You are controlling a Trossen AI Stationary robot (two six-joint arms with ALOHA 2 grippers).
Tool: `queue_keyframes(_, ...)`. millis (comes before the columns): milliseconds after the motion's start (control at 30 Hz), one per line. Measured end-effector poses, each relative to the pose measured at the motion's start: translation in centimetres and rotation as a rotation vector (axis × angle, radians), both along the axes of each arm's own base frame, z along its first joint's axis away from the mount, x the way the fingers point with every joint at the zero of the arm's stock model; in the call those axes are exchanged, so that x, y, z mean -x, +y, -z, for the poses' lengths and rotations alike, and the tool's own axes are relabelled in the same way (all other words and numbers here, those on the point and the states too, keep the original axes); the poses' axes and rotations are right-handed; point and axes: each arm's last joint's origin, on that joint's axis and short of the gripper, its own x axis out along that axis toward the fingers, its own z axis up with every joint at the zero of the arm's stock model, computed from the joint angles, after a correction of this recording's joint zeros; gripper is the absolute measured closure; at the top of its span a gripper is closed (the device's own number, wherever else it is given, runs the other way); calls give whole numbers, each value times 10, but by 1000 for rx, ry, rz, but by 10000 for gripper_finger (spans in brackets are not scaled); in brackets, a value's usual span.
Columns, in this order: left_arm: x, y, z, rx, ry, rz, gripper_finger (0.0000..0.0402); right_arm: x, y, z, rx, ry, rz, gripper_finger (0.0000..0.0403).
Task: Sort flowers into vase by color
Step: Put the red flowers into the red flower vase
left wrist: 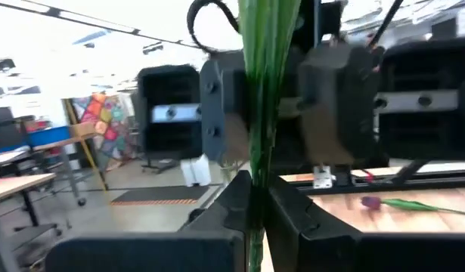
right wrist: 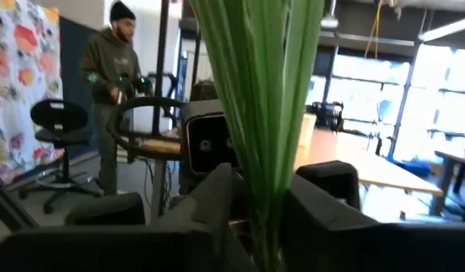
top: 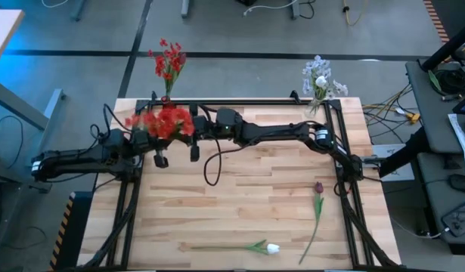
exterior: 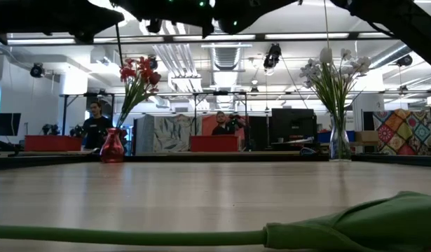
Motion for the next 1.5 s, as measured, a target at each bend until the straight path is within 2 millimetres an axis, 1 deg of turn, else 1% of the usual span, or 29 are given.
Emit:
queue_keyframes(133, 1, 2, 1, 16, -24, -25, 399, 8, 1, -13, 44, 91, 26, 266)
queue_keyframes(233, 1, 5, 6, 16, -46, -45, 399, 14, 0, -16, 76, 167, 38, 250)
queue_keyframes(300, 1, 7, 13, 18, -46, -62, 400, 20, 0, -14, 98, 191, 53, 257)
queue_keyframes(367, 0, 9, 19, 26, -46, -66, 400, 25, -1, -8, 117, 214, 103, 277)
queue_keyframes(433, 0, 12, 24, 38, -55, -65, 400, 32, -5, 1, 118, 245, 122, 305)
queue_keyframes(567, 2, 16, 27, 49, -66, -93, 401, 49, -13, 19, 93, 286, 134, 366)
queue_keyframes(633, 2, 17, 27, 53, -64, -100, 401, 59, -15, 28, 89, 310, 140, 386)
queue_keyframes(900, 4, 26, 27, 68, -74, -149, 401, 108, -8, 42, 68, 383, 142, 390)
queue_keyframes(1000, 6, 33, 26, 80, -103, -231, 401, 127, -4, 44, 67, 392, 184, 390)
queue_keyframes(1100, 7, 45, 26, 104, -131, -362, 401, 143, 0, 50, 67, 385, 232, 390)
queue_keyframes(1333, 16, 78, 28, 120, -243, -600, 401, 175, 6, 68, 50, 321, 236, 390)
queue_keyframes(1500, 19, 99, 40, 171, -277, -696, 401, 187, 8, 79, 49, 308, 244, 390)
